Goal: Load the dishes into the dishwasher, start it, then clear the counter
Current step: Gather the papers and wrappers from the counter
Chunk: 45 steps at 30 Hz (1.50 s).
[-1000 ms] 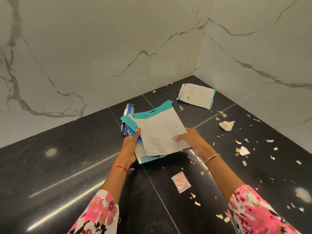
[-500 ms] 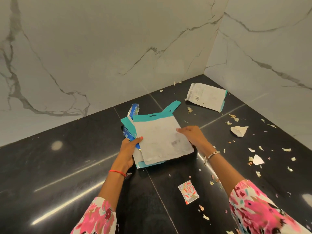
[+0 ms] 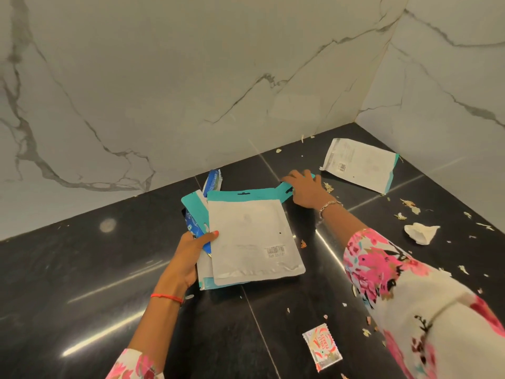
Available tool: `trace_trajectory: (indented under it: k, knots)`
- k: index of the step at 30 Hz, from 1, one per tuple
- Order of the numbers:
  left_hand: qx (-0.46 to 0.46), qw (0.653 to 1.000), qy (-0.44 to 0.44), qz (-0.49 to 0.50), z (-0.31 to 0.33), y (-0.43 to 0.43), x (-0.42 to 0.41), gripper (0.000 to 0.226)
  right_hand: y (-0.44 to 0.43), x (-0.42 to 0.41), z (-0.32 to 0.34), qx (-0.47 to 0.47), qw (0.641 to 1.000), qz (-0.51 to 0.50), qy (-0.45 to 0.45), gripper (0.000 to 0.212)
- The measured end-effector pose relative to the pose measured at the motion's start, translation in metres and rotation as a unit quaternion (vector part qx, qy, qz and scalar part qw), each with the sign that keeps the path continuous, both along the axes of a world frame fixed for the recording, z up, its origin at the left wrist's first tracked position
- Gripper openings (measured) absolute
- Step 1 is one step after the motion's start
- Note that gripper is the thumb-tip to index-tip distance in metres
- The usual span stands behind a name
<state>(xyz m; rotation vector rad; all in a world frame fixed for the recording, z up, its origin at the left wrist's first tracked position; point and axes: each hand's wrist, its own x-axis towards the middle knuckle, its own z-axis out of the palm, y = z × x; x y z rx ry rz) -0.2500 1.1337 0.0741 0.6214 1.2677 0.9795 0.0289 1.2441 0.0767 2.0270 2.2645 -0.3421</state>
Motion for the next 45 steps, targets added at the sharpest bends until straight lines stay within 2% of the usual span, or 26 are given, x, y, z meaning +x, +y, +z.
trace_trajectory:
  k: [2, 4, 6, 8, 10, 12, 13, 15, 17, 20, 24, 27, 31, 34, 40, 43, 45]
  knots:
    - [-0.004, 1.000, -0.006, -0.001, -0.001, -0.001, 0.000, 0.009, 0.001, 0.006, 0.003, 0.001, 0.999, -0.031, -0.007, 0.047]
    - [-0.006, 1.000, -0.012, 0.001, -0.001, -0.003, 0.003, 0.009, -0.004, 0.014, 0.004, 0.023, 0.995, -0.094, 0.024, 0.039]
    - [-0.005, 1.000, -0.016, 0.001, -0.001, -0.005, 0.006, 0.009, -0.013, 0.021, 0.008, 0.073, 0.965, -0.191, 0.162, 0.034]
    - [-0.005, 1.000, -0.022, -0.002, -0.001, -0.006, 0.013, 0.010, -0.025, 0.017, 0.017, 0.102, 0.898, -0.281, 0.322, 0.034]
    - [-0.003, 0.999, -0.032, -0.006, 0.000, -0.007, 0.025, 0.013, -0.039, 0.005, 0.026, 0.087, 0.859, -0.297, 0.407, 0.038]
    - [0.001, 0.999, -0.040, -0.009, 0.002, -0.007, 0.038, 0.021, -0.058, -0.013, 0.030, 0.043, 0.852, -0.261, 0.452, 0.042]
    - [0.003, 0.999, -0.043, -0.010, 0.002, -0.007, 0.044, 0.026, -0.068, -0.024, 0.031, 0.019, 0.860, -0.235, 0.452, 0.043]
    - [0.010, 0.999, -0.050, -0.011, 0.003, -0.007, 0.056, 0.028, -0.087, -0.043, 0.028, -0.014, 0.895, -0.181, 0.408, 0.043]
    - [0.017, 0.998, -0.062, -0.013, 0.003, -0.007, 0.064, 0.021, -0.100, -0.058, 0.021, -0.019, 0.923, -0.150, 0.355, 0.043]
    - [0.023, 0.997, -0.076, -0.017, 0.003, -0.010, 0.067, 0.015, -0.114, -0.072, 0.016, -0.018, 0.935, -0.139, 0.326, 0.046]
    - [0.026, 0.997, -0.069, -0.023, 0.003, -0.018, 0.063, 0.020, -0.127, -0.084, 0.007, -0.035, 0.955, -0.109, 0.272, 0.048]
    - [0.013, 0.998, -0.057, -0.015, 0.003, -0.026, 0.054, 0.015, -0.123, -0.086, 0.016, -0.037, 0.949, -0.118, 0.291, 0.039]
    - [0.000, 0.998, -0.058, -0.004, 0.001, -0.043, 0.035, 0.012, -0.103, -0.086, 0.041, 0.030, 0.940, -0.091, 0.327, 0.025]
    - [-0.003, 0.997, -0.074, 0.020, 0.001, -0.054, 0.017, 0.013, -0.079, -0.098, 0.051, 0.032, 0.948, -0.048, 0.314, 0.027]
    - [-0.021, 0.996, -0.080, 0.022, -0.005, -0.079, -0.024, 0.016, -0.031, -0.126, 0.041, 0.029, 0.985, 0.076, 0.155, 0.050]
    - [-0.034, 0.996, -0.086, 0.016, -0.009, -0.089, -0.040, 0.027, -0.019, -0.142, 0.030, 0.034, 0.985, 0.165, 0.050, 0.063]
    - [-0.037, 0.996, -0.085, 0.016, -0.011, -0.093, -0.047, 0.029, -0.014, -0.149, 0.022, 0.047, 0.978, 0.202, -0.010, 0.060]
